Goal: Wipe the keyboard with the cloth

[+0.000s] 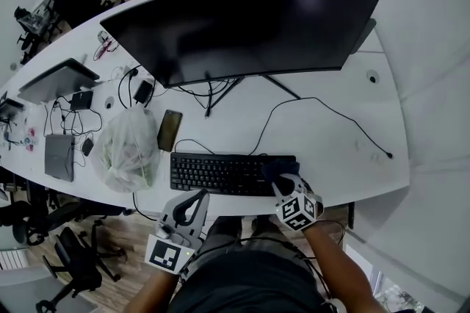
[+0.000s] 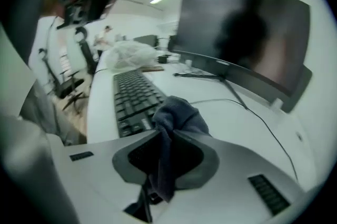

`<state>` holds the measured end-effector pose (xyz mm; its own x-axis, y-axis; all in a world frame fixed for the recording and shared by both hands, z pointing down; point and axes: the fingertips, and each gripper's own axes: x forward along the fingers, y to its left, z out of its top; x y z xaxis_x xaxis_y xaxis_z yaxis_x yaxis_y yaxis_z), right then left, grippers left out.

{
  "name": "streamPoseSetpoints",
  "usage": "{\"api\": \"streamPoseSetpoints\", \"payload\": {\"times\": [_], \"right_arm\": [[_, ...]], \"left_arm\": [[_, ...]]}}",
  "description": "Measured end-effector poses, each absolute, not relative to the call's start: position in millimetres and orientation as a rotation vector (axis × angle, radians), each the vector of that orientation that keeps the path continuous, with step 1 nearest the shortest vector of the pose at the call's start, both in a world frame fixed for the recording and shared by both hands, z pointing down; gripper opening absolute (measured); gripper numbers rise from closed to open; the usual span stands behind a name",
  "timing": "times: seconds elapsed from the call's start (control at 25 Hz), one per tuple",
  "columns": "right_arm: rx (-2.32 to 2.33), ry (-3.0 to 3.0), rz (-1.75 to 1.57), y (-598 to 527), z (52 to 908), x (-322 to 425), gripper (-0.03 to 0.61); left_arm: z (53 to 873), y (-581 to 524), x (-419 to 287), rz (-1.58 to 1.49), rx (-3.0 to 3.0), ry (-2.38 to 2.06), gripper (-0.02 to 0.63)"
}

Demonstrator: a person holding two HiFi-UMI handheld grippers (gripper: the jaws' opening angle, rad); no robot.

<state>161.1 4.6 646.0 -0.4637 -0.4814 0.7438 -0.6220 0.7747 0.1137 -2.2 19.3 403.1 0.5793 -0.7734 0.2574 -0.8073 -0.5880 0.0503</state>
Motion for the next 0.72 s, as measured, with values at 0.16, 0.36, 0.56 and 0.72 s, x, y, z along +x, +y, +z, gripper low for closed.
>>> {"api": "streamPoseSetpoints", "payload": {"times": [0.16, 0.36, 0.56, 0.72], "right_arm": [[1.051, -2.082, 0.397, -8, 645, 197, 0.064], [0.755, -2.177, 0.326, 49, 648, 159, 0.063], [1.066, -2.049, 0.461, 30, 650, 213, 0.063], [0.779, -2.148, 0.291, 62, 649, 164, 0.063]], "left_arm": [[404, 14, -10, 0.3, 2.63, -1.36, 0.005], [402, 11, -8, 0.297, 2.635, -1.351, 0.005], [405, 8, -9, 0.295, 2.621, -1.353, 0.005], [405, 8, -4, 0.3, 2.627, -1.324, 0.005]]}}
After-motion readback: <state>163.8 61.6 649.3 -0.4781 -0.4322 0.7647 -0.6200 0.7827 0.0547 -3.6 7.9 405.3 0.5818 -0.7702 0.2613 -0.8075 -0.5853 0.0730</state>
